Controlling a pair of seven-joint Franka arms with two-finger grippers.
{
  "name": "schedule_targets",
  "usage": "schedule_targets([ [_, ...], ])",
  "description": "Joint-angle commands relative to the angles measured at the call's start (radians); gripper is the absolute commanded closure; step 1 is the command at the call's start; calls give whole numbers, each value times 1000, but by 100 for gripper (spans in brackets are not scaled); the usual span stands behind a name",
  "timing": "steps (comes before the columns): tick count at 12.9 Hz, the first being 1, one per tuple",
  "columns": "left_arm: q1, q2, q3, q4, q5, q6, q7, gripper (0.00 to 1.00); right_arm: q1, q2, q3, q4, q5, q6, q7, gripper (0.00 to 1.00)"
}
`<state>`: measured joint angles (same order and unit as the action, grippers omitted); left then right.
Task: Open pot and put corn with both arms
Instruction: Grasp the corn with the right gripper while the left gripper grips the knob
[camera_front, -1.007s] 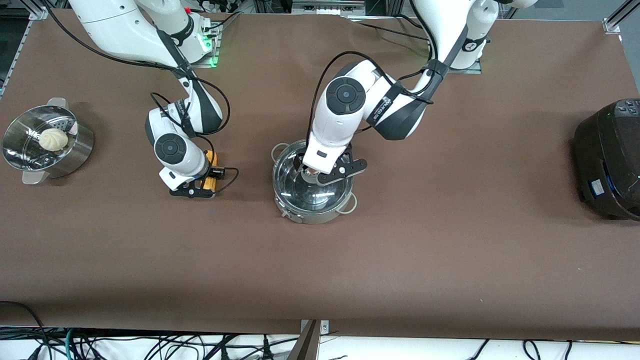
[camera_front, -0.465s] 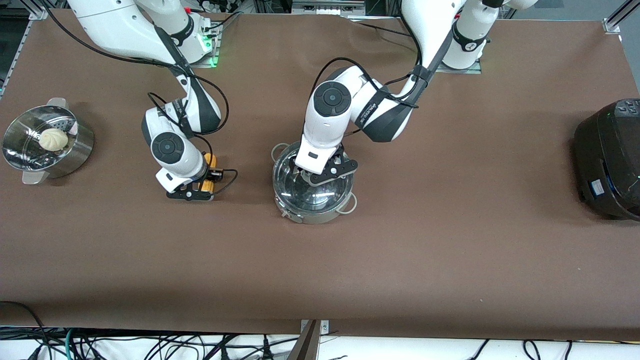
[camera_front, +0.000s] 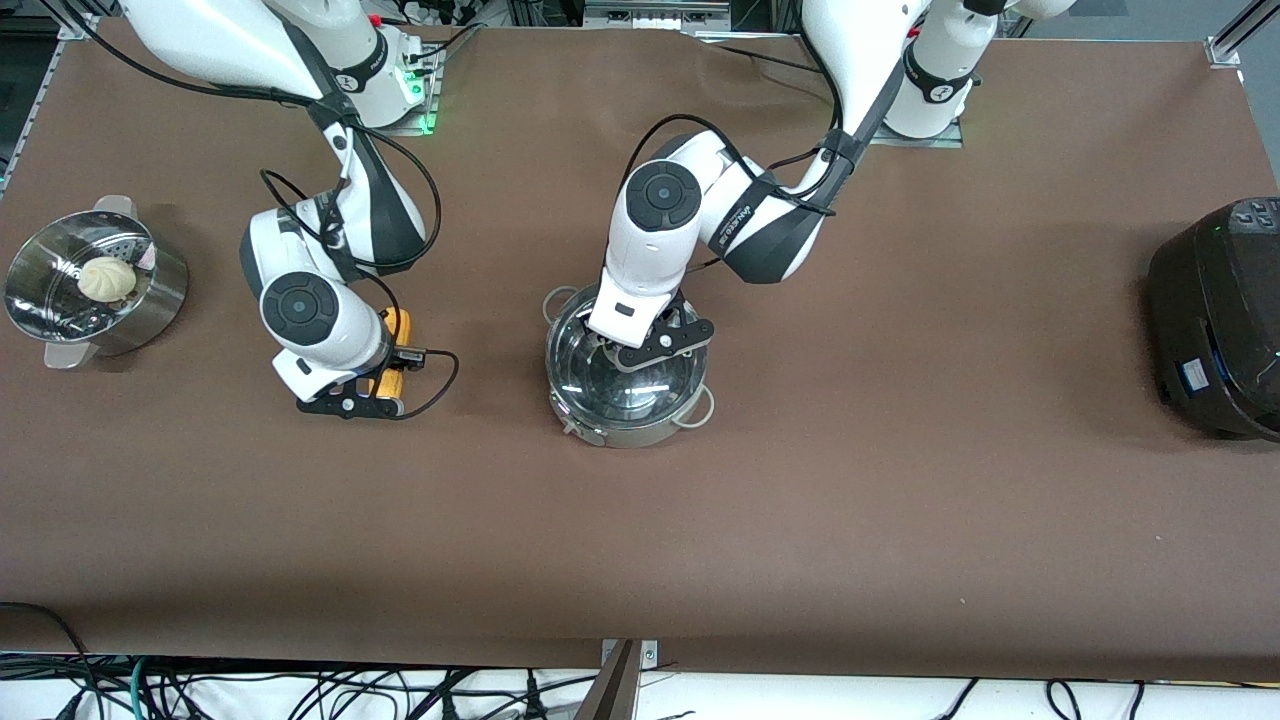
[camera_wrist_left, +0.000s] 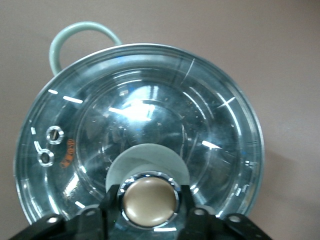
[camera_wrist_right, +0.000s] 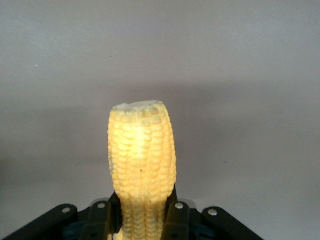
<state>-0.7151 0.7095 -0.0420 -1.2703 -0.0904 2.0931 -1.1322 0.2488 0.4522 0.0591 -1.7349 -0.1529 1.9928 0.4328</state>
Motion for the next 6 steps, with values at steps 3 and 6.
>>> schedule_targets([
  [3, -11, 28, 16, 43, 23, -18, -11, 100, 3, -3, 7, 278, 131, -343, -91, 99],
  [6, -9, 24, 17, 43, 24, 8, 23, 100, 1, -46, 5, 386, 162, -504, -94, 98],
])
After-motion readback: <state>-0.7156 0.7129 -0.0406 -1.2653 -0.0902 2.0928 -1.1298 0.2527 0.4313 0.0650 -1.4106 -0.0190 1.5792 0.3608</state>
